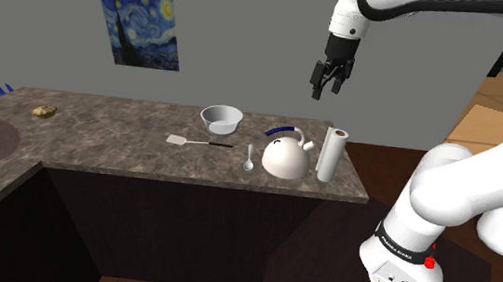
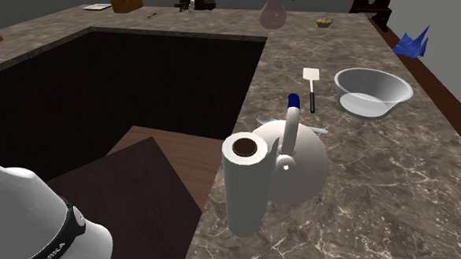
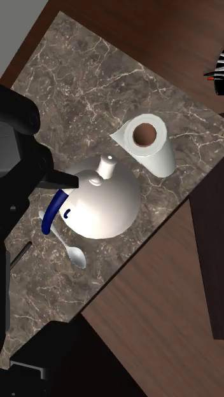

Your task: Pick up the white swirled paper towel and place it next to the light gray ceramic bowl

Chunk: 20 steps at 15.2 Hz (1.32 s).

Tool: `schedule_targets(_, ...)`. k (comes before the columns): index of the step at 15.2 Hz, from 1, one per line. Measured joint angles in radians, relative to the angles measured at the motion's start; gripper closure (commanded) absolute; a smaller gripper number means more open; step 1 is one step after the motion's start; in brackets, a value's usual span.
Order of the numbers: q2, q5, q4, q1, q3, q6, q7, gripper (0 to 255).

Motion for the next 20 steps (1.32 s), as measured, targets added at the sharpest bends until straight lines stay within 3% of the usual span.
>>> schedule_targets(6, -0.078, -0.053, -0.144, -0.029, -0.049, 0.08, -0.058, 0)
schedule_targets(14, -0.172, -0.197, -0.384, -0.126, -0.186, 0.264, -0.195, 0)
schedule_targets(20, -0.15, -0.268, -0.471, -0.173, -0.256, 0.389, -0.244, 0)
